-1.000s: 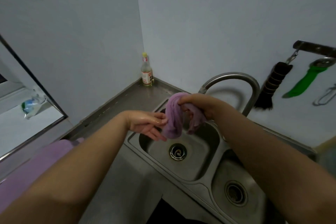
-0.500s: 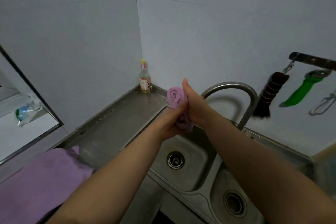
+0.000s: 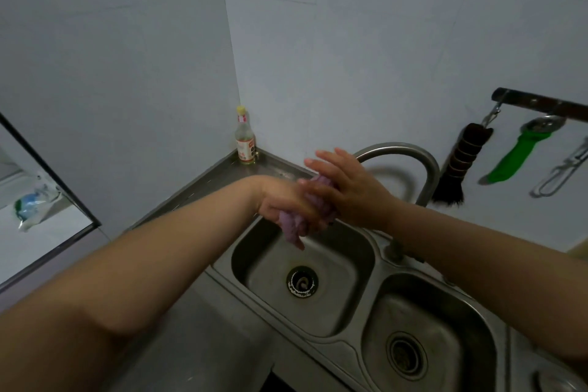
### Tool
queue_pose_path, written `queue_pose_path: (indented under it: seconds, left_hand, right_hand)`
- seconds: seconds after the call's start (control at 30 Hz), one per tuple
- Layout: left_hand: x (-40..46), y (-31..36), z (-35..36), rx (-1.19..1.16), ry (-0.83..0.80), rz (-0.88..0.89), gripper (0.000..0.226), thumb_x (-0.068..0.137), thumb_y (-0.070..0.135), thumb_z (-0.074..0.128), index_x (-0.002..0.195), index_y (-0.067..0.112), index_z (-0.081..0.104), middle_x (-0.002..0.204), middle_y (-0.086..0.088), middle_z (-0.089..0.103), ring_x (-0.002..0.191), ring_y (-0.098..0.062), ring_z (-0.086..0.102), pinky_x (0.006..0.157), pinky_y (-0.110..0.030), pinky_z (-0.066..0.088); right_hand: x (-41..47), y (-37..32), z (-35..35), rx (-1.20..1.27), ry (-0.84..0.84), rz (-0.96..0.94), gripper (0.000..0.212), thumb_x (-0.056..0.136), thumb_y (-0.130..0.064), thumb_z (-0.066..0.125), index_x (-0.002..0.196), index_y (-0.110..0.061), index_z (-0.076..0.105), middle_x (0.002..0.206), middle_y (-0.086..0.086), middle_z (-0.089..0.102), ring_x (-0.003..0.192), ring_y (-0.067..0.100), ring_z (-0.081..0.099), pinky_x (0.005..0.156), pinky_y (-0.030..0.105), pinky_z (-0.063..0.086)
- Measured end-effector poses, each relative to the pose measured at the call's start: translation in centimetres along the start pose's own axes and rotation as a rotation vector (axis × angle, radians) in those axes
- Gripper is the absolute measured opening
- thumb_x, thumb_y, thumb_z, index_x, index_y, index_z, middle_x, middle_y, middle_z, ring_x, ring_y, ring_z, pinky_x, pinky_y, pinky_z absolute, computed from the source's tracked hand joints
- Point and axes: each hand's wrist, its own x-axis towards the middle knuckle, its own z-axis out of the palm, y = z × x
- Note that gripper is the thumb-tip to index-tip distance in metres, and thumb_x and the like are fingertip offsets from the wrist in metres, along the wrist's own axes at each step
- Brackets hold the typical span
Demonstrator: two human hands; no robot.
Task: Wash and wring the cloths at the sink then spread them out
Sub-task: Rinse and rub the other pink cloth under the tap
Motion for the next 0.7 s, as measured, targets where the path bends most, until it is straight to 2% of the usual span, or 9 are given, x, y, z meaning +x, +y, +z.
queue_pose_path:
  seconds: [0.07, 0.13, 0.17, 0.23, 0.3, 0.33, 0.4, 0.5, 0.7]
  left_hand:
    - [0.2, 1.3, 1.4, 0.269, 0.217, -0.140, 0.018, 0.093, 0.012, 0.060, 0.076, 0.012, 0.067, 0.061, -0.004, 0.067, 0.054, -0.015, 0.065, 0.057, -0.028, 0.058]
    - [2.7, 1.8, 1.3, 0.537, 0.438, -0.266, 0.011, 0.091, 0.018, 0.064, 0.081, 0.015, 0.062, 0.065, -0.002, 0.066, 0.052, -0.012, 0.064, 0.049, -0.024, 0.053]
    - [3.7, 1.9, 1.7, 0.676, 0.455, -0.365, 0.007, 0.093, 0.021, 0.061, 0.094, 0.015, 0.063, 0.074, -0.004, 0.065, 0.061, -0.011, 0.065, 0.056, -0.023, 0.053]
    - [5.7, 1.2, 2.1, 0.903, 0.567, -0.509, 0.049, 0.094, 0.027, 0.056, 0.139, 0.014, 0.043, 0.100, -0.010, 0.063, 0.094, -0.016, 0.064, 0.085, -0.027, 0.050]
    - [6.0, 0.3, 2.0, 1.060, 0.741, -0.246, 0.079, 0.091, 0.023, 0.059, 0.151, 0.010, 0.011, 0.116, -0.014, 0.063, 0.108, -0.028, 0.062, 0.092, -0.038, 0.048]
    - [5.5, 0.2, 2.0, 1.145, 0.799, -0.084, 0.079, 0.090, 0.019, 0.059, 0.151, 0.011, 0.010, 0.117, -0.015, 0.064, 0.105, -0.031, 0.064, 0.085, -0.040, 0.050]
    - [4.7, 0.3, 1.7, 1.292, 0.893, 0.070, 0.064, 0.091, 0.016, 0.056, 0.145, 0.014, 0.021, 0.110, -0.013, 0.065, 0.095, -0.033, 0.065, 0.072, -0.041, 0.049]
    - [5.1, 1.9, 0.6, 1.431, 0.884, 0.151, 0.042, 0.094, 0.027, 0.050, 0.131, 0.017, 0.035, 0.096, -0.008, 0.067, 0.085, -0.032, 0.065, 0.064, -0.035, 0.044]
    - [5.9, 3.1, -2.6, 1.860, 0.761, 0.456, 0.033, 0.098, 0.037, 0.042, 0.126, 0.020, 0.048, 0.095, -0.006, 0.068, 0.075, -0.032, 0.066, 0.055, -0.032, 0.039]
  right_hand:
    - [0.5, 0.0, -0.3, -0.025, -0.037, -0.072, 0.057, 0.087, -0.032, 0.060, 0.136, -0.017, 0.035, 0.120, 0.017, 0.056, 0.091, 0.029, 0.063, 0.065, 0.037, 0.054]
    - [0.8, -0.9, -0.8, -0.158, -0.210, 0.136, 0.068, 0.077, -0.031, 0.072, 0.134, -0.010, 0.041, 0.094, 0.011, 0.065, 0.072, 0.024, 0.065, 0.049, 0.029, 0.048]
    - [1.1, -1.4, -1.1, -0.144, -0.337, 0.329, 0.068, 0.077, -0.030, 0.073, 0.133, -0.007, 0.043, 0.094, 0.010, 0.066, 0.075, 0.026, 0.066, 0.053, 0.029, 0.049]
    - [1.8, -2.2, -1.4, -0.035, -0.662, 0.665, 0.045, 0.089, -0.024, 0.060, 0.129, -0.006, 0.047, 0.106, 0.011, 0.064, 0.094, 0.028, 0.065, 0.071, 0.032, 0.049]
    - [2.1, -2.0, -1.0, 0.173, -0.873, 0.830, 0.024, 0.093, -0.019, 0.051, 0.113, -0.007, 0.058, 0.094, 0.008, 0.064, 0.090, 0.023, 0.064, 0.074, 0.031, 0.049]
    - [2.2, -1.6, -0.6, 0.296, -0.928, 0.895, 0.016, 0.092, -0.016, 0.051, 0.102, -0.008, 0.062, 0.083, 0.007, 0.062, 0.084, 0.023, 0.064, 0.070, 0.030, 0.050]
    - [2.1, -0.5, 0.0, 0.534, -0.937, 1.060, 0.010, 0.090, -0.010, 0.053, 0.082, -0.011, 0.059, 0.071, 0.007, 0.058, 0.071, 0.025, 0.064, 0.058, 0.029, 0.050]
    - [1.6, 0.4, -0.1, 0.933, -0.798, 1.329, 0.019, 0.088, -0.014, 0.056, 0.071, -0.016, 0.049, 0.055, 0.001, 0.044, 0.040, 0.012, 0.041, 0.038, 0.017, 0.030]
    - [-0.1, 0.6, 0.5, 1.744, -0.645, 1.526, 0.034, 0.090, -0.025, 0.056, 0.059, -0.022, 0.043, 0.045, -0.008, 0.030, 0.033, 0.004, 0.021, 0.034, 0.014, 0.015]
